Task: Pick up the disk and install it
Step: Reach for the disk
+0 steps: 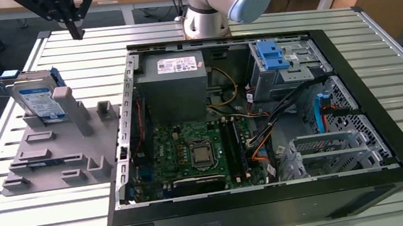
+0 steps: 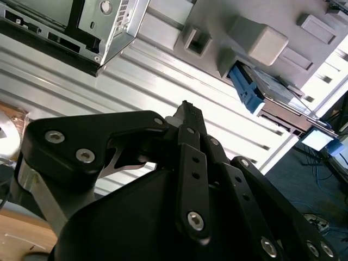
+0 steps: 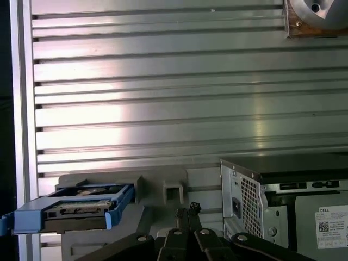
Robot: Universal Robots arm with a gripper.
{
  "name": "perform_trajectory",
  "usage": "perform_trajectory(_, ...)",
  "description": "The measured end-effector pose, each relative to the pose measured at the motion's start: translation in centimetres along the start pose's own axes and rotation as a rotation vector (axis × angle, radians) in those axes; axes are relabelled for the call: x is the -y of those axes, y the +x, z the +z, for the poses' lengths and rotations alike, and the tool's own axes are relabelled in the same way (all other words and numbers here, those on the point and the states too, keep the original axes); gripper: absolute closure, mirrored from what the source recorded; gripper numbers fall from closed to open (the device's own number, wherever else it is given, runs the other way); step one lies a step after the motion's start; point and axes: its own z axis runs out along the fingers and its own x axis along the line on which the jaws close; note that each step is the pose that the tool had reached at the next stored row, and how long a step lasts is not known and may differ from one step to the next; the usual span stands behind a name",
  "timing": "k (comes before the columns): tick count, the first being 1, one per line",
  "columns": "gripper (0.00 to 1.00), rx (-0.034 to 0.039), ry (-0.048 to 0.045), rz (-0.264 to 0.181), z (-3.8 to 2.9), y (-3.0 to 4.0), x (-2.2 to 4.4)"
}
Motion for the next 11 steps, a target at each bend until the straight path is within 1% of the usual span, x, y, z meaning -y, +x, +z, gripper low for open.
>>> perform_trajectory(11, 0.89, 0.0, 0.0, 0.0, 0.01, 0.94, -0.67)
